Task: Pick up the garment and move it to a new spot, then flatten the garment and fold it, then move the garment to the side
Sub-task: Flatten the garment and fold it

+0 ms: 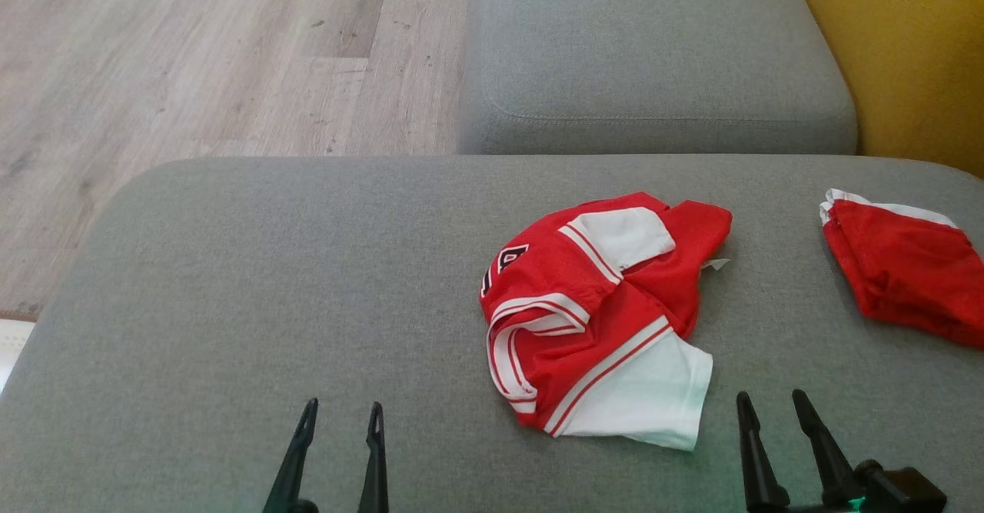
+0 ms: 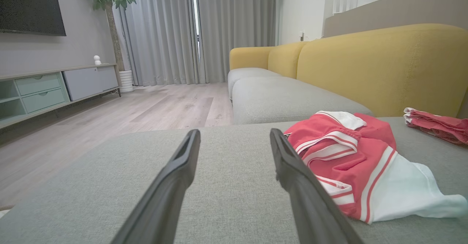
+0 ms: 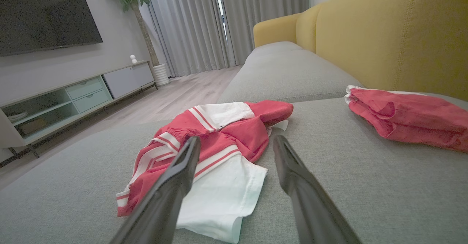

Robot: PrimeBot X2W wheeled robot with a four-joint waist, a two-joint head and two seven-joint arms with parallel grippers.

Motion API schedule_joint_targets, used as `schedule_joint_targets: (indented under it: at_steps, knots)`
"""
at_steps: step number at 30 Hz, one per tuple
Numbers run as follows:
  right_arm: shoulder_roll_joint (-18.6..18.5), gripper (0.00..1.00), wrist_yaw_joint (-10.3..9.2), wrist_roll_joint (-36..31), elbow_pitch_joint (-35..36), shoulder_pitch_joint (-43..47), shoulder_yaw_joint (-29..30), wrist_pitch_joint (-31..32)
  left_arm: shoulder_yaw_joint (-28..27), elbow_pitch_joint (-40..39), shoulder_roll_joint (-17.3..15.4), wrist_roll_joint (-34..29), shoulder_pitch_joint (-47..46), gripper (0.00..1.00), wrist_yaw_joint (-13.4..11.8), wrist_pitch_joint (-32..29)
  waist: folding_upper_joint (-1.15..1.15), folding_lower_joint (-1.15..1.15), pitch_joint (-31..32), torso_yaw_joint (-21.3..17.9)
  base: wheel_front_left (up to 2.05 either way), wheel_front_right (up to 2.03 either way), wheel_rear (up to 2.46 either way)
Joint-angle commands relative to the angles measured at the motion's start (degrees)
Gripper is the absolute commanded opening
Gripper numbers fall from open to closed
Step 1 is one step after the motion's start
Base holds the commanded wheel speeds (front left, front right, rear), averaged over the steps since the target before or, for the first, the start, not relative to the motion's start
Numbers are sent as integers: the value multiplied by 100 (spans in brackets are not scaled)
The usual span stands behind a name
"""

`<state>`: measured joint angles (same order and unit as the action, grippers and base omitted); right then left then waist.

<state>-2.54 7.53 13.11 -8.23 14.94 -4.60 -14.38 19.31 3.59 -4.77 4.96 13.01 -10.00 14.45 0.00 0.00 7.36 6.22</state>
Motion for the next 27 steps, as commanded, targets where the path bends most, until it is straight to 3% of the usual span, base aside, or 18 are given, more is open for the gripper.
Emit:
schedule_joint_targets:
  at_steps: [1, 27]
  knots:
    - [-34, 100, -4, 50, 140, -154, -91, -62, -221, -187, 86, -70, -226, 100, 31, 54, 0, 0, 6, -4, 0, 0, 0]
    - [-34, 100, -4, 64, 94, -251, -103, -62, -267, -118, 163, -210, -257, 100, 164, 54, 0, 0, -129, -168, 0, 0, 0]
